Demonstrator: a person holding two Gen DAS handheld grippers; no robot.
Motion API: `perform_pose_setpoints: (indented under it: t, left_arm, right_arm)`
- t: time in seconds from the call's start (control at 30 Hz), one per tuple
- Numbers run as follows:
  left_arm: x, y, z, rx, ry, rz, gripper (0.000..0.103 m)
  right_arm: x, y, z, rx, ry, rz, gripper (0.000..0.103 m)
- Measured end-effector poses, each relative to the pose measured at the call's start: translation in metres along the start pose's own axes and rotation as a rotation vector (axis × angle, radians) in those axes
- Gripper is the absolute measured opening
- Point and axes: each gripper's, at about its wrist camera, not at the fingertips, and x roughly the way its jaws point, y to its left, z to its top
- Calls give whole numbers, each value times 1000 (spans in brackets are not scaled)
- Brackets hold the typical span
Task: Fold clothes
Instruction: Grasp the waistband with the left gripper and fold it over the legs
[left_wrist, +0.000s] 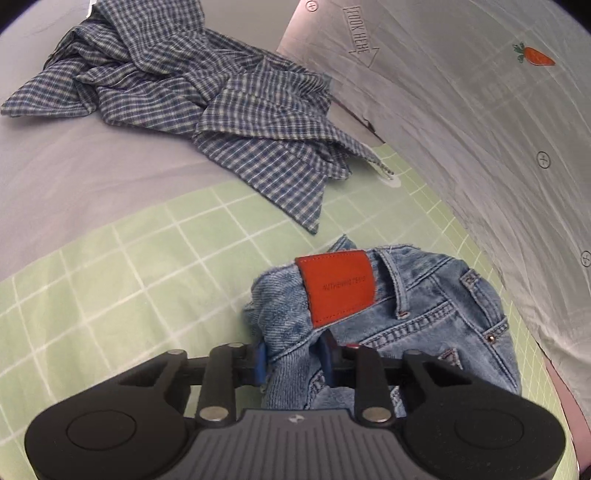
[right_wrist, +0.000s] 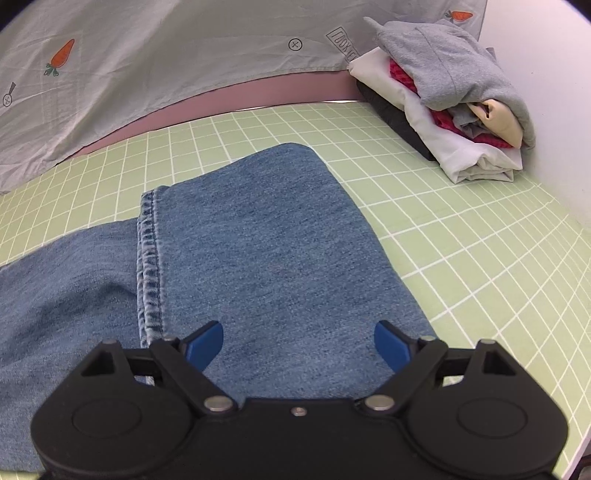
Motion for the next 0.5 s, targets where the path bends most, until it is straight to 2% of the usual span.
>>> perform_pose_setpoints:
  t: [0.13,0.23,0.3,0.4,0.5]
  left_arm:
    - [-24,-24,2,63,-81,-86,20]
    - [-51,-62,1,184,-149,-155,19]
    - [-69,-92,-5,272,-186,-213,11]
    - [-94,-140,-27,372,-206,-314,11]
    - [-111,-189,-65,487,-185,-427,11]
  right_arm:
    - [1,-9,-5,34,9,-7,89]
    - [0,-15,-5,53,-3,5,89]
    - [-1,-19,-3,63,-12,21,89]
    - [-2,-27,0,62,-22,46,89]
    - [-3,-35,0,46,-28,71,89]
